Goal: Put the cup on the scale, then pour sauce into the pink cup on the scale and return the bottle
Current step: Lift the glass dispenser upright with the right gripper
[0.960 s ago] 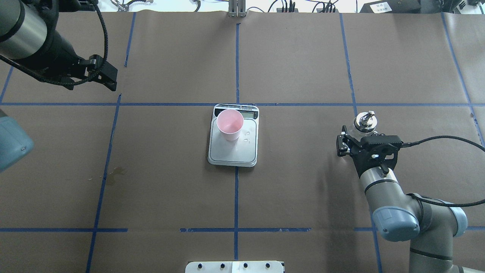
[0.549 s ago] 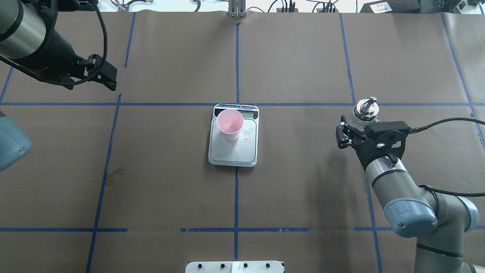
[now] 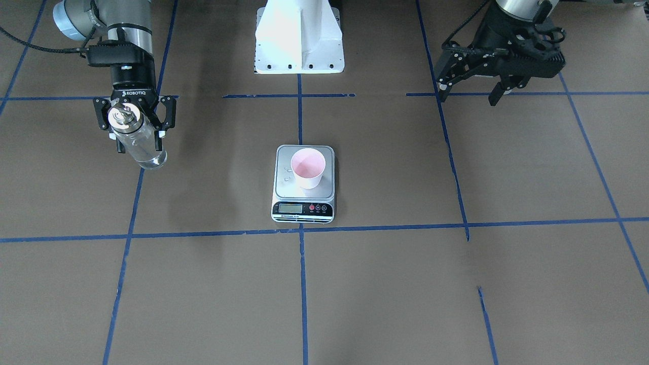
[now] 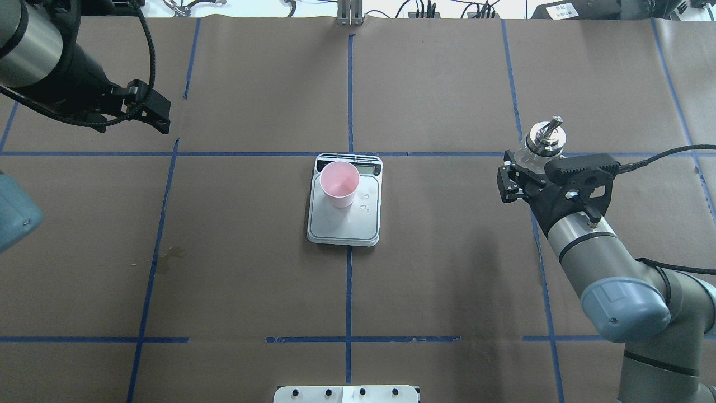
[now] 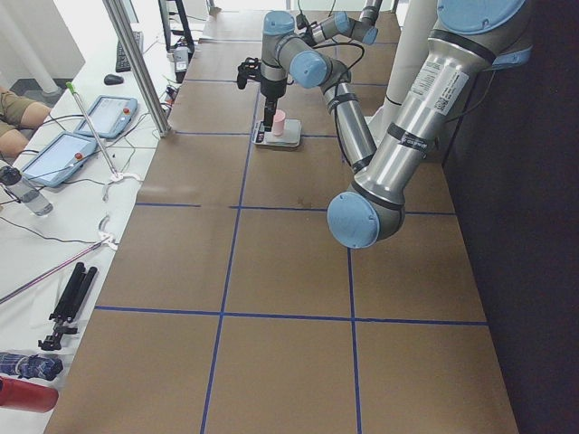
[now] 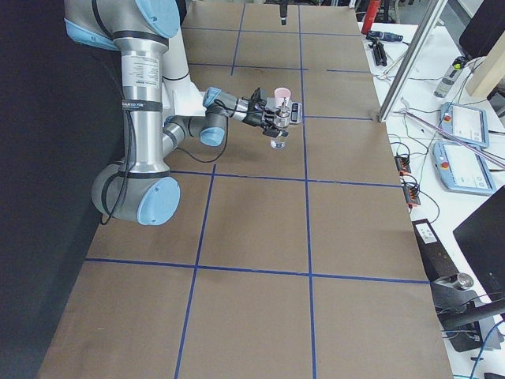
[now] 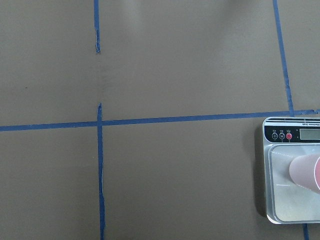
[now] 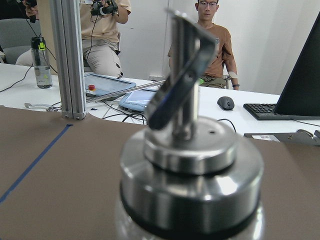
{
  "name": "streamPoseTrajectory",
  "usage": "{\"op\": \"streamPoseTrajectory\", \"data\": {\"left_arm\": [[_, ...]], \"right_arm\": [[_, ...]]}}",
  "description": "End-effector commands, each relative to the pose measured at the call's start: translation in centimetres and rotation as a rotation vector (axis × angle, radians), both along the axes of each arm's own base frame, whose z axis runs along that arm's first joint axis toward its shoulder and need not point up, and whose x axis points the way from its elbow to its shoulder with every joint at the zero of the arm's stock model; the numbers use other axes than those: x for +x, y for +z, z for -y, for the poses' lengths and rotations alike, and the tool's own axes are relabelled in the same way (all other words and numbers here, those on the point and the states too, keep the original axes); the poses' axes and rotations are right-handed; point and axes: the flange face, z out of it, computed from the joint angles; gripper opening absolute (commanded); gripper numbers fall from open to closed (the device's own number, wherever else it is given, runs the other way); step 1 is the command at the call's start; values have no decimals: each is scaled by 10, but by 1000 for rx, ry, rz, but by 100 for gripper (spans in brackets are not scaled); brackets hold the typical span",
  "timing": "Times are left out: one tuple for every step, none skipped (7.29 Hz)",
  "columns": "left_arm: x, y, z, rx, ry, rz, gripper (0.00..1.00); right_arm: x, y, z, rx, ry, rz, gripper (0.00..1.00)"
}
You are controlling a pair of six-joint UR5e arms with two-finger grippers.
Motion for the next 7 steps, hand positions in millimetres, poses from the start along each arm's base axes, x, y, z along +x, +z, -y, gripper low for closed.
{"op": "streamPoseTrajectory", "data": {"left_arm": [[0,4,0,-5,0,4,100],[-1,5,0,-2,1,7,100],[-8,12,3,27,21,23,100],[-21,33,1,60,60,55,100],[-37,44,8,75,57,76,100],[-57,58,14,84,52,97,100],[-84,76,24,120,67,133,100]], "right_arm": [[1,4,6,23,-20,-105,0],[-4,-3,8,30,-18,-97,0],[-3,-8,9,47,-28,-121,0],[0,-6,12,88,-5,-212,0],[2,-5,14,134,4,-339,0],[4,-6,15,166,-3,-430,0],[2,-26,15,199,-14,-449,0]]}}
